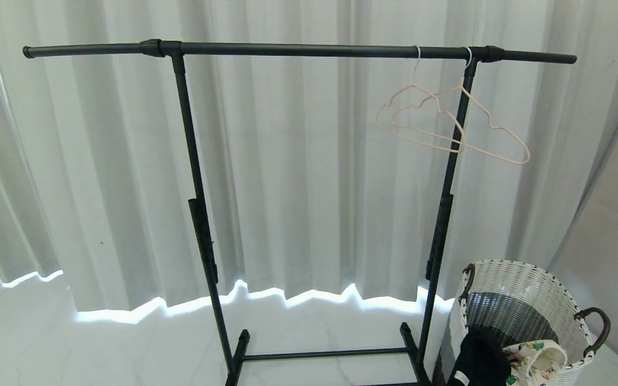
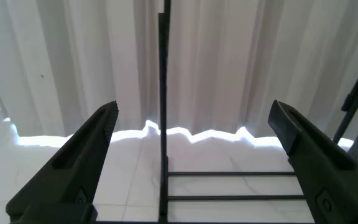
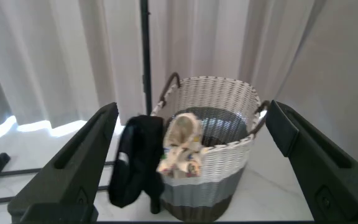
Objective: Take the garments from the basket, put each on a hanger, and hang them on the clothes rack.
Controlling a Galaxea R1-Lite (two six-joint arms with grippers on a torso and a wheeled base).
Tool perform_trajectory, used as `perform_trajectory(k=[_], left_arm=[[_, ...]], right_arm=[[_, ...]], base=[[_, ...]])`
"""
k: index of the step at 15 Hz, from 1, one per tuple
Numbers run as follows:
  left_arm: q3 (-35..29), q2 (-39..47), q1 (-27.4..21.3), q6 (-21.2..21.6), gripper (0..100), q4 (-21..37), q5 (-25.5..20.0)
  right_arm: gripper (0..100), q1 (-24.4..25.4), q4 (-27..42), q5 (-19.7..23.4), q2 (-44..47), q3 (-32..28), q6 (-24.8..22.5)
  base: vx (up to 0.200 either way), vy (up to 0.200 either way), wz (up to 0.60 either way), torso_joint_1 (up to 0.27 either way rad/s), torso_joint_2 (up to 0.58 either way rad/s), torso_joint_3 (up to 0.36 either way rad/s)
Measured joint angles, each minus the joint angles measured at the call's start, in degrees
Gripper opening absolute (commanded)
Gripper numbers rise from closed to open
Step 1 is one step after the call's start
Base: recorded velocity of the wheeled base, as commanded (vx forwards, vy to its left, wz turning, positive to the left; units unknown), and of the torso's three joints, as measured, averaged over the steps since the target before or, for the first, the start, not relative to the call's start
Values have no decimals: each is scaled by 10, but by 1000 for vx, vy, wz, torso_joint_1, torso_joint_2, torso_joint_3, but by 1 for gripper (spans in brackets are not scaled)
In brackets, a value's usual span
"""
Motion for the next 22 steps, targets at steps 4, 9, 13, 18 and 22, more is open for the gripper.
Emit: perform_trajectory(k=[4, 9, 13, 18, 22], left_arm=[[0, 0, 0, -1, 100, 1, 0], [0, 0, 0, -1, 100, 0, 0], [0, 0, 0, -4, 100, 0, 1], [0, 0, 0, -16, 100, 0, 5], [0, 0, 0, -17, 100, 0, 5]], right_arm=[[100, 0, -1, 0, 0, 0, -1], [100, 0, 0, 0, 0, 0, 0], [100, 0, 0, 0, 0, 0, 3], [100, 0, 0, 0, 0, 0, 5], [100, 0, 0, 0, 0, 0, 5]], base=[[0, 0, 0, 0, 0, 0], [0, 0, 0, 0, 0, 0], [0, 0, 0, 0, 0, 0], [200, 0, 0, 0, 2, 2], [100, 0, 0, 0, 1, 1]])
